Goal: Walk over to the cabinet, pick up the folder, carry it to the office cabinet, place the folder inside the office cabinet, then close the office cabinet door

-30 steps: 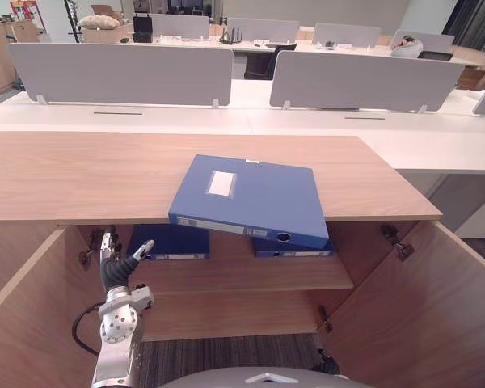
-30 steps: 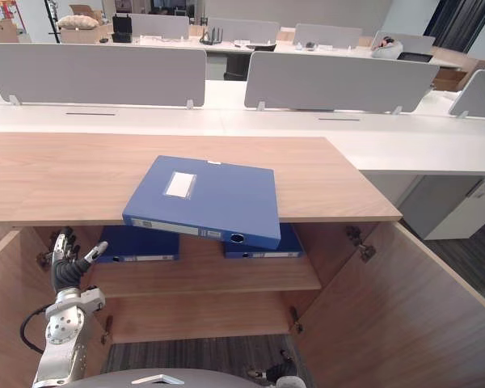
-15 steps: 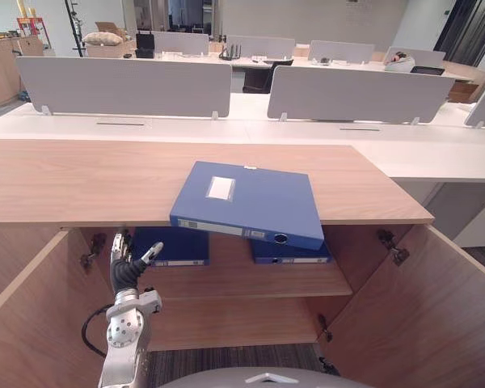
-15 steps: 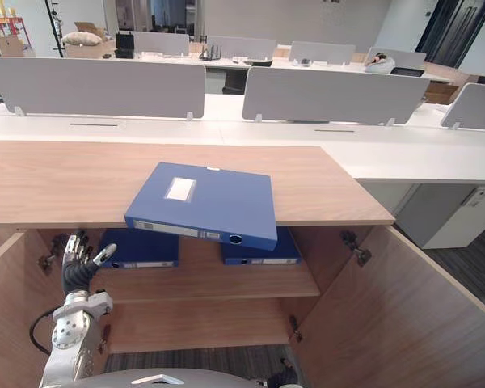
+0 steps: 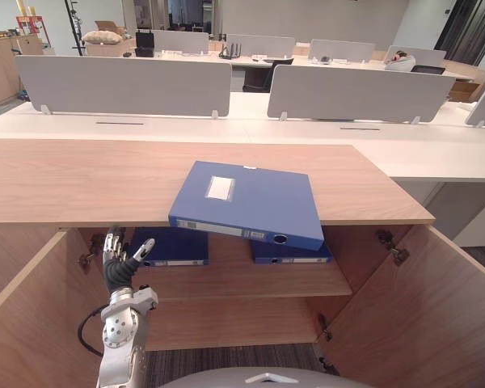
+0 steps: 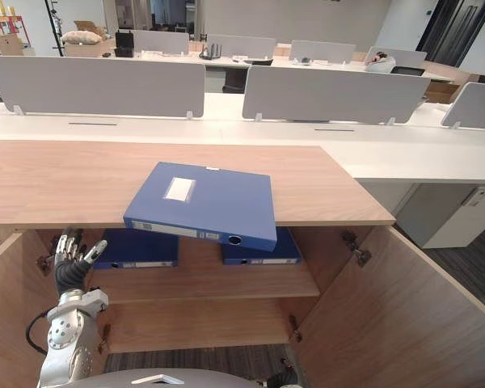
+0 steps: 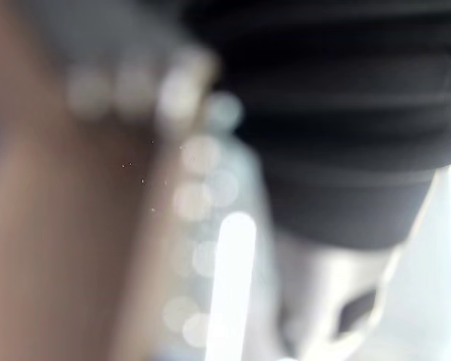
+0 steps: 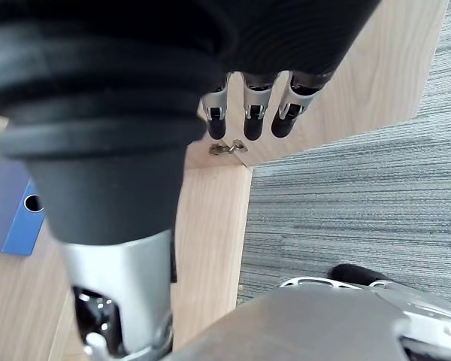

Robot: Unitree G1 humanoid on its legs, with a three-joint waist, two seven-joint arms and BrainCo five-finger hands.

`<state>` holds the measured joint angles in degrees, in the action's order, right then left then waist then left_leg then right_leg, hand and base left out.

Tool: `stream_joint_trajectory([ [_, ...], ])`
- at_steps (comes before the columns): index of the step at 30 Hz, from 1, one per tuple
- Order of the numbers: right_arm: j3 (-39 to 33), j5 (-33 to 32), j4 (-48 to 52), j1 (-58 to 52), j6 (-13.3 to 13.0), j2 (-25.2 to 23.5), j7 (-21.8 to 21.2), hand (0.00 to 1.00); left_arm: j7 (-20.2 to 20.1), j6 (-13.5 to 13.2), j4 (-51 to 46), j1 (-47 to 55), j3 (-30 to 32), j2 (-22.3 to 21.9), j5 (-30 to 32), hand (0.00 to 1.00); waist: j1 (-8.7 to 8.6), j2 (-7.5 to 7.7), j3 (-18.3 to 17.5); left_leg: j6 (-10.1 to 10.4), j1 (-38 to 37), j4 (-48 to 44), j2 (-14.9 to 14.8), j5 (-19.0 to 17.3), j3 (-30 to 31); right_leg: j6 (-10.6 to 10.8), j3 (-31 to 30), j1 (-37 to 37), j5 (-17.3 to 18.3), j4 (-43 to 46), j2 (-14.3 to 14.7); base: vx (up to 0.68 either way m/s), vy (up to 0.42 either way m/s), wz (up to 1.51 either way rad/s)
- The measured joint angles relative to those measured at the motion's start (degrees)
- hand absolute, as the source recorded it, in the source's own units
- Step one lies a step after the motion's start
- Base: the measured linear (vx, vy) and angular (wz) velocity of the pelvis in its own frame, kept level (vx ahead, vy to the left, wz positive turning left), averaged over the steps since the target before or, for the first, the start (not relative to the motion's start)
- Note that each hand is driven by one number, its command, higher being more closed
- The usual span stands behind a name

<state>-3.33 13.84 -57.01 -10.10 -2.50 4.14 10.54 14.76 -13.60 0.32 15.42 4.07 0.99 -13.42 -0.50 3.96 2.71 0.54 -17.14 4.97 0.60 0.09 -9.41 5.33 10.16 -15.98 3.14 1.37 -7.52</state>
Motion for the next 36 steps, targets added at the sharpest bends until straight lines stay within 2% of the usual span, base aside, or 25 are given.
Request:
stream_joint_trajectory([
  [9, 0.0, 0.0, -0.05, -0.04, 0.19, 0.01, -0.04, 0.0, 0.01, 0.01, -0.3, 0.19, 0.1, -0.04, -3.87, 0.0, 0.17, 0.0, 0.0, -0.23, -1.19, -0.01, -0.06, 0.14, 0.11, -0.04, 0.02, -0.68, 0.77, 1.24, -0.01, 0.0, 0.0, 0.0],
  [11, -0.09, 0.0, -0.21, -0.14, 0.19, 0.06, -0.08, 0.0, 0.21, -0.09, -4.32, 1.03, 0.48, -1.08, -4.54, 0.0, 0.47, 0.02, -0.04, 0.32, -1.58, 0.0, -0.17, -0.39, 0.16, -0.06, -0.05, -0.69, 1.37, 1.98, -0.15, -0.04, 0.012, 0.02],
  [13, -0.09, 0.0, -0.21, -0.2, 0.21, 0.09, -0.11, 0.0, -0.09, -1.52, -9.88, 1.07, 0.49, -0.96, -4.54, 0.0, 0.65, -0.03, -0.11, 0.32, -1.65, 0.0, -0.17, -0.39, 0.28, -0.04, -0.05, -0.59, 1.66, 2.5, -0.2, -0.02, 0.005, 0.02],
  [14, -0.08, 0.0, -0.23, -0.37, 0.22, 0.67, -0.23, 0.0, -0.16, -3.58, -14.44, 0.67, 0.97, -0.88, -4.54, 0.0, 0.56, -0.36, -0.74, 0.32, -1.67, 0.0, -0.16, -0.38, 0.29, 0.01, -0.11, -0.41, 1.88, 2.92, -0.25, 0.0, 0.0, 0.0],
  [17, -0.06, 0.01, -0.39, -0.8, 0.29, 1.01, -0.57, 0.0, -0.2, -5.26, -17.45, -0.77, 2.52, -1.08, -4.57, 0.0, 0.54, -1.12, -2.12, 0.33, -1.85, 0.0, -0.16, -0.38, 0.4, 0.07, -0.11, -0.47, 2.03, 3.24, -0.29, 0.0, 0.0, 0.0],
  [30, 0.0, 0.01, -0.91, -0.88, 0.48, 1.24, -1.68, 0.0, 1.42, -5.8, -20.15, -0.75, 8.25, -1.23, -3.56, 0.0, 0.89, -1.14, -2.54, 0.24, -1.56, 0.02, -0.4, -0.18, 1.67, 0.25, 0.26, -0.71, 2.24, 3.17, -0.17, -0.03, 0.011, 0.04],
  [32, -0.01, -0.01, -0.9, -0.87, 0.41, 1.23, -1.69, 0.0, 0.84, -5.73, -20.15, -0.76, 8.03, -0.65, -1.4, 0.0, 0.86, -1.13, -2.56, 0.31, -1.09, 0.01, -0.41, -0.09, 1.67, 0.26, 0.25, -0.27, 2.22, 3.11, -0.15, 0.0, 0.0, 0.0],
  [36, -0.05, -0.03, -0.89, -0.84, 0.18, 1.2, -1.7, 0.0, -3.12, -5.18, -20.14, -1.16, 5.31, 3.12, 1.37, 0.0, 0.8, -1.03, -2.54, 0.51, -0.11, 0.01, -0.4, 0.1, 1.75, -0.05, 0.31, 0.23, 1.93, 2.77, -0.1, 0.0, 0.0, 0.0],
])
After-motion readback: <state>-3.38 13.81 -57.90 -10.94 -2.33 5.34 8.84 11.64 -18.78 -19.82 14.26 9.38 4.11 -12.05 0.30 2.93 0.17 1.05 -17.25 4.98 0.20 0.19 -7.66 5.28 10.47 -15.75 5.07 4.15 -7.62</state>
